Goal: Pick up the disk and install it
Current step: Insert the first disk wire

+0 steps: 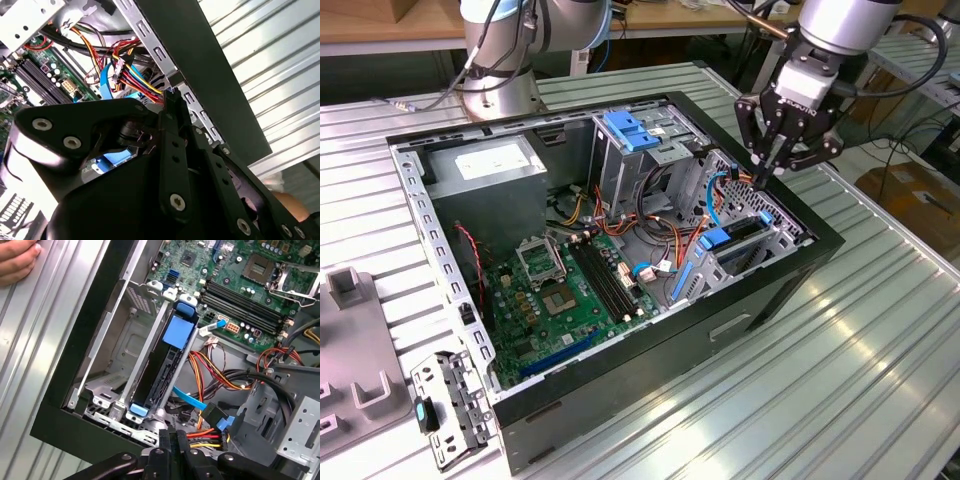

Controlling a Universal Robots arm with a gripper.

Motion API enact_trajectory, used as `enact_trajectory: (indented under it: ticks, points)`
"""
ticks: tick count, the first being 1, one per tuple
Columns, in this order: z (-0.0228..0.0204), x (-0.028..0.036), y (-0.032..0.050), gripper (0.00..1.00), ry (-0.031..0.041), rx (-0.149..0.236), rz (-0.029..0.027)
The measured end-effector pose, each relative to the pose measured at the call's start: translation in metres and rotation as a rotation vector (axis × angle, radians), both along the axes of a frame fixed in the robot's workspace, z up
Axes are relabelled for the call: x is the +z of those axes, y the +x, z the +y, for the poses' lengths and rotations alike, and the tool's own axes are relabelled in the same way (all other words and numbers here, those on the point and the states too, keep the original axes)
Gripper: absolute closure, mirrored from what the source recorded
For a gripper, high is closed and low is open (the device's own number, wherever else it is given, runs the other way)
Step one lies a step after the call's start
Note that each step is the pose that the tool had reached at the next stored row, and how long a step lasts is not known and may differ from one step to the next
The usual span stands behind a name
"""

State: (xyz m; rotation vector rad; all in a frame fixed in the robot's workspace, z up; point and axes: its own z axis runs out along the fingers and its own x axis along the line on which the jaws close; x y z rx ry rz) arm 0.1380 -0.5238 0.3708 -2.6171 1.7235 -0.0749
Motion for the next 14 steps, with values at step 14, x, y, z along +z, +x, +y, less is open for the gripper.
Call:
enact_trajectory:
  ticks: [14]
  points:
    - [0.0,-0.0012,0.0,0.83,0.0001,-0.13,0.0]
